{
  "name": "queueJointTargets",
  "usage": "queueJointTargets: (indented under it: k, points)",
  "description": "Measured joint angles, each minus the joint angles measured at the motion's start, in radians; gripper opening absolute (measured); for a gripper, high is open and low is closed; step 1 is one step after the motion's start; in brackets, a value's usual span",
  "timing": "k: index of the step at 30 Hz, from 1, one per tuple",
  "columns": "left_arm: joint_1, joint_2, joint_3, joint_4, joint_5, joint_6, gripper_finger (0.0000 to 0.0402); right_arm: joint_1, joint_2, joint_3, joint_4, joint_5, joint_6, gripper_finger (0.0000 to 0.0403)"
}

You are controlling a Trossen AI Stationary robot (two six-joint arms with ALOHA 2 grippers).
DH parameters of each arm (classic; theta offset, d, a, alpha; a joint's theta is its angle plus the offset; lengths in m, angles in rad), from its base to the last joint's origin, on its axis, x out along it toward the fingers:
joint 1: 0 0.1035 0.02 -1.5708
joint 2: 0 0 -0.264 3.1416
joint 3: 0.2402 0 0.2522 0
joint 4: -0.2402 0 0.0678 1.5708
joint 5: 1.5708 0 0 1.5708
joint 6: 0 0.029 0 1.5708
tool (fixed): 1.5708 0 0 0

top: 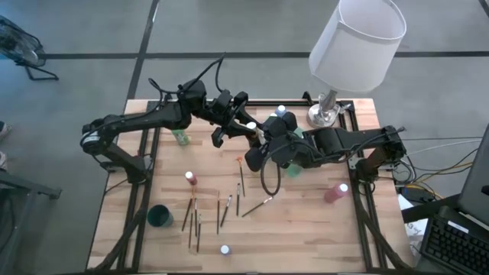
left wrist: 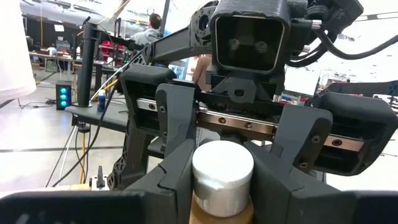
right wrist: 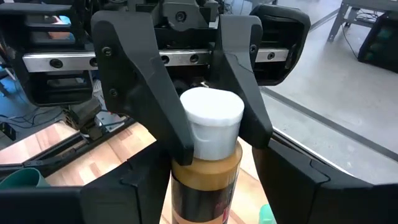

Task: Pick & Place Paint Supplies
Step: Put the small yellow paint bottle into the green bin

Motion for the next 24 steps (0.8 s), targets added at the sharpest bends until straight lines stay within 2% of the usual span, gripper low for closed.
queueJointTargets:
  k: [4, 13, 18, 24]
  points:
    - [0.0, 0.0, 0.0, 0.003, -0.002, 0.0, 0.0124, -0.001, 0.0, 0.0, 0.0, 0.0, 0.0, 0.0205]
    - [0.002, 0.0, 0.002, 0.005, -0.008, 0.004, 0.0124, -0.003, 0.0, 0.001, 0.002, -0.002, -0.021, 0.0135]
    - [0.002, 0.0, 0.002, 0.005, -0.008, 0.003, 0.0128, -0.003, 0.0, 0.001, 0.0, -0.002, -0.022, 0.0143]
    - [0.023, -0.004, 0.002, -0.005, 0.0, -0.056, 0.0163, -0.004, 0.0, 0.005, -0.013, -0.001, -0.028, 0.0155]
